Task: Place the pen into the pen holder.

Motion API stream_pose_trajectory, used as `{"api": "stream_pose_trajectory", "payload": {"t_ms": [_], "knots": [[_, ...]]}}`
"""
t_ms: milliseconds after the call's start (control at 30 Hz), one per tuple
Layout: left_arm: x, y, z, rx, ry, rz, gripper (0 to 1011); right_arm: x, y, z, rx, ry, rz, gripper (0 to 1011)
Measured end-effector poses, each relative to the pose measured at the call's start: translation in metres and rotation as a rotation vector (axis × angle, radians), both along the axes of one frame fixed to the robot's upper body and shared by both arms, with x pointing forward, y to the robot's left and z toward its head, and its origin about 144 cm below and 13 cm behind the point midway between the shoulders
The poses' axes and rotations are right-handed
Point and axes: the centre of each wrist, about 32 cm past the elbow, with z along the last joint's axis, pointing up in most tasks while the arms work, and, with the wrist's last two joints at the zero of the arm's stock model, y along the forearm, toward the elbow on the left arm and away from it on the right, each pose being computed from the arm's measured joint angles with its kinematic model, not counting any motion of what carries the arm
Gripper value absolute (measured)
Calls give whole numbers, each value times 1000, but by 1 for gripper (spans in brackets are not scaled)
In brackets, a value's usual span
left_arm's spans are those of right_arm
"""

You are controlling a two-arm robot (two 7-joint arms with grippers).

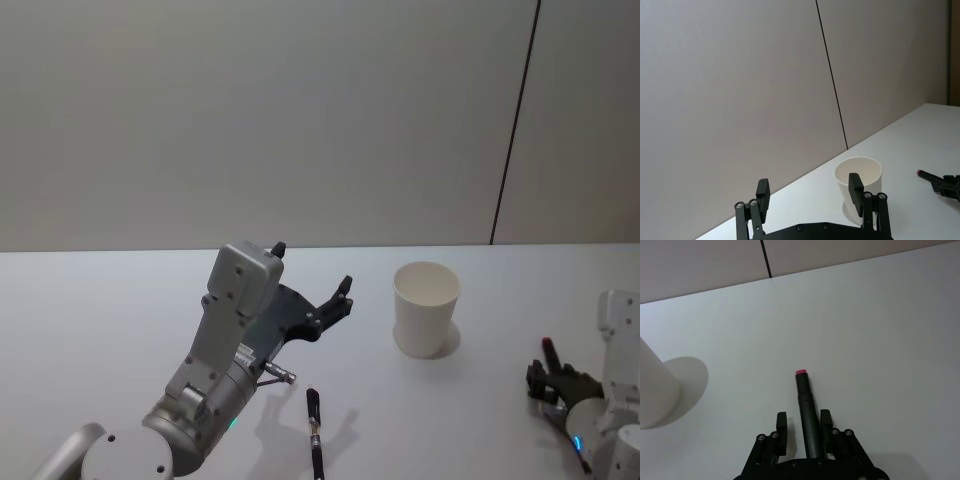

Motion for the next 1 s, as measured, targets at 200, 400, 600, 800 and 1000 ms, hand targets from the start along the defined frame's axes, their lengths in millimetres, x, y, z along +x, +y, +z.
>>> {"api": "stream_pose_trajectory", "payload": {"t_ms": [200, 400, 600, 800, 1000], "knots": [[0, 0, 0, 0, 0, 0, 1000, 1, 1, -2, -1, 1, 10, 276], [0, 0, 0, 0, 0, 0, 1000, 1, 2, -3, -1, 2, 19, 173], [0, 0, 0, 0, 0, 0, 1000, 1, 2, -3, -5, -11, 31, 173], [0, 0, 0, 0, 0, 0, 1000, 0, 2, -2, -5, -58, 52, 173], [0, 0, 0, 0, 0, 0, 1000, -1, 0, 1, -1, -131, 78, 173]]}}
